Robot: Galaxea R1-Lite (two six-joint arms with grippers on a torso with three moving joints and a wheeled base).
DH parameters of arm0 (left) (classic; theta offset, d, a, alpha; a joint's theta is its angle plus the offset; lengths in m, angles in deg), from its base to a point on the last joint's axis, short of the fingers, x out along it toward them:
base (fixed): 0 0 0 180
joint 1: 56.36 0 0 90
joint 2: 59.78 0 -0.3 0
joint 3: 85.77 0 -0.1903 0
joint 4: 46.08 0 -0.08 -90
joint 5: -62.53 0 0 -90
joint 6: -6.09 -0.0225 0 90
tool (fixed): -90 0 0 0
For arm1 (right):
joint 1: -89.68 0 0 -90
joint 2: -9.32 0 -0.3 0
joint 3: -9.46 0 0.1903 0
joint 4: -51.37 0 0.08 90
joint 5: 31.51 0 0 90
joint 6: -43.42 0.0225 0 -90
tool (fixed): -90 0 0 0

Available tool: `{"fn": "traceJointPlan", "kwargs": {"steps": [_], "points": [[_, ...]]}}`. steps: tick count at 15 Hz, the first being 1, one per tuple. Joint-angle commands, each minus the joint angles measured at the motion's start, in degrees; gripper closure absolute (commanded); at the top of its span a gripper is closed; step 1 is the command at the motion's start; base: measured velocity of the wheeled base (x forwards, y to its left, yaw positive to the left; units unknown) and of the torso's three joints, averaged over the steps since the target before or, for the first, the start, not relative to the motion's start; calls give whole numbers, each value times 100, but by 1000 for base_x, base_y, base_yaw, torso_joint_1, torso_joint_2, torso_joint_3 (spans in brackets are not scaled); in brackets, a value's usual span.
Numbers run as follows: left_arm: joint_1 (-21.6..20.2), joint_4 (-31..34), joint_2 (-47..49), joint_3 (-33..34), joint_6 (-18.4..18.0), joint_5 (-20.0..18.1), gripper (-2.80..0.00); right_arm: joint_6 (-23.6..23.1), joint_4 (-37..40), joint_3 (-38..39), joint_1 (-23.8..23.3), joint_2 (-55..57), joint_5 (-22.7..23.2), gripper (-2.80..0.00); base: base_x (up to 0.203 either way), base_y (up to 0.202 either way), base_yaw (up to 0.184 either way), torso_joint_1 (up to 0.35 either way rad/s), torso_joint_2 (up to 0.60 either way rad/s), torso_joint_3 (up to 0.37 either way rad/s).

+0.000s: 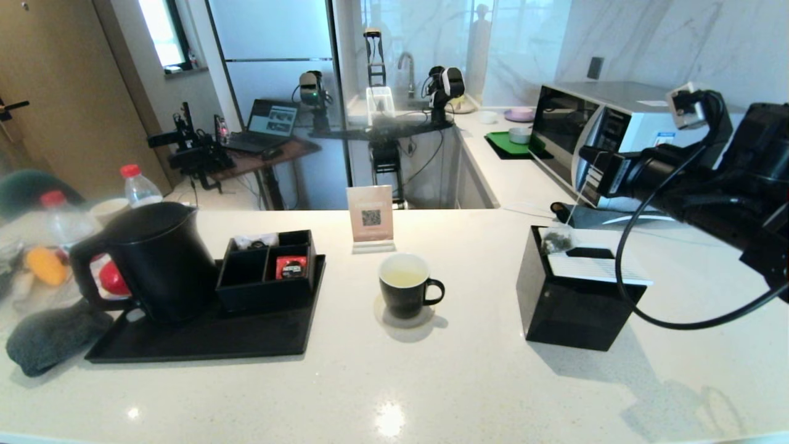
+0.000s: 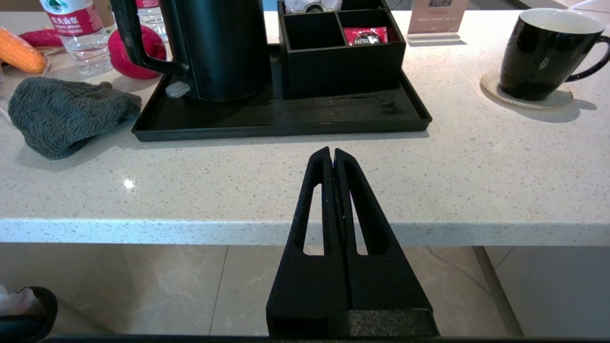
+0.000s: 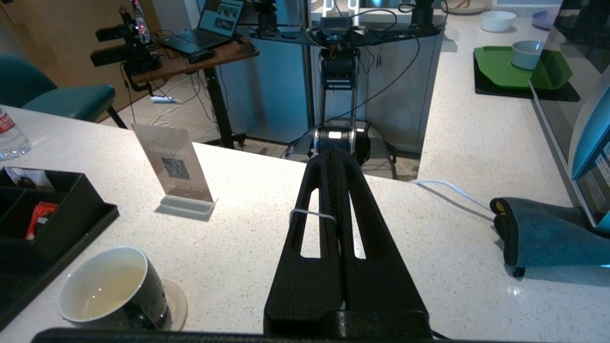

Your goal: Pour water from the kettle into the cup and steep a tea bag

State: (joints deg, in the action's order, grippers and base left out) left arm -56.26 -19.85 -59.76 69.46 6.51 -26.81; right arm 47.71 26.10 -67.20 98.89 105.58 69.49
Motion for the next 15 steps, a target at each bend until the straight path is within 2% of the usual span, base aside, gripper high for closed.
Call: {"fn": "traceJointPlan", "kwargs": {"steps": [1,15], "points": [[-1,4,-2,0,2,4,0,2,-67,120,-39,16,8,0,0,0,0,0,0,0],[-1,4,-2,0,2,4,0,46,236,-243,-171,-301,17,0,0,0,0,0,0,0]]}}
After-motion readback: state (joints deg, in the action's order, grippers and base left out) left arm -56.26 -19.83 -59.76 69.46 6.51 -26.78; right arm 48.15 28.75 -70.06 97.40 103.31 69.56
